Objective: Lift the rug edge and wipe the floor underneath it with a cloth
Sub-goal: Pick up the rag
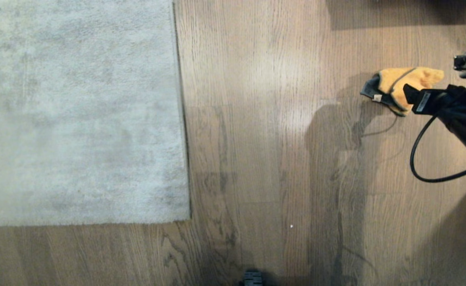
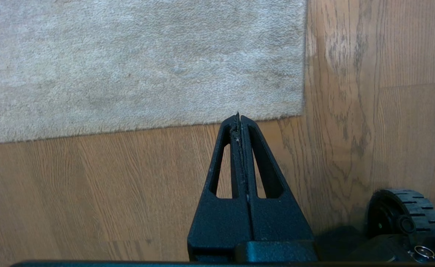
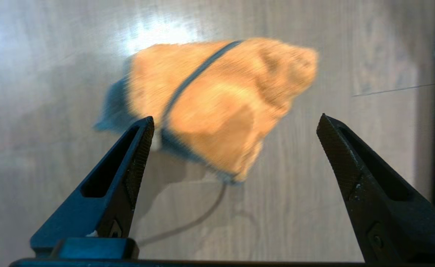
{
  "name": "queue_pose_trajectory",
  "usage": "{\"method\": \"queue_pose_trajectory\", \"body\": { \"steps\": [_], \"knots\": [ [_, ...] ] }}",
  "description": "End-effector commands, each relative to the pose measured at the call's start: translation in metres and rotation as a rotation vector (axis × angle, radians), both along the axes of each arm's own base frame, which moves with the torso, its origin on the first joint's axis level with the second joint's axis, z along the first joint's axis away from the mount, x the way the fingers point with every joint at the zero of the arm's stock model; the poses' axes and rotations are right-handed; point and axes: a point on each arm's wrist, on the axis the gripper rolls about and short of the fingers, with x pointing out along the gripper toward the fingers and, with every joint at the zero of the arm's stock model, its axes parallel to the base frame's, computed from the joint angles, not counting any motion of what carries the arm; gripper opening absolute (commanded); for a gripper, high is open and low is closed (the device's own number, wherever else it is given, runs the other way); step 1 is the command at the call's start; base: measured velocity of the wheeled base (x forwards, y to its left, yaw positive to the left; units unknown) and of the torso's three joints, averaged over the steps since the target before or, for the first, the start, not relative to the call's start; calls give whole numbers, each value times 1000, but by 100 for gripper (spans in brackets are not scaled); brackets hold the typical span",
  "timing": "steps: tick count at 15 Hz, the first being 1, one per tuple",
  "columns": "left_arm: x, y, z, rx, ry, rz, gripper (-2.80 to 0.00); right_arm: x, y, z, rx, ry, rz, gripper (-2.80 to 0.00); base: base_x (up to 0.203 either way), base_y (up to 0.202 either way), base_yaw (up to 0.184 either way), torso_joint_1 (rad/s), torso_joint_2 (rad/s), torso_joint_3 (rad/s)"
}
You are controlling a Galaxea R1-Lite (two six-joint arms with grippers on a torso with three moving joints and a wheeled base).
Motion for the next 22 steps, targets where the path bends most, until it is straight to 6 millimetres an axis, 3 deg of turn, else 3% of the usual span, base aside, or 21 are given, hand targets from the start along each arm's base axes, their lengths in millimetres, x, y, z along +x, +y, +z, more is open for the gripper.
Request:
{"method": "queue_pose_trajectory", "body": {
  "steps": [1, 4, 16, 22],
  "knots": [
    [0, 0, 0, 1, 0, 0, -280, 12, -9, 3, -2, -7, -33, 0, 0, 0, 0, 0, 0, 0],
    [0, 0, 0, 1, 0, 0, -280, 21, -19, 5, -2, 7, -59, 0, 0, 0, 0, 0, 0, 0],
    [0, 0, 0, 1, 0, 0, -280, 57, -21, -26, 62, -16, -36, 0, 0, 0, 0, 0, 0, 0],
    [0, 0, 0, 1, 0, 0, -280, 78, -21, -32, 71, -36, -29, 0, 0, 0, 0, 0, 0, 0]
  ]
}}
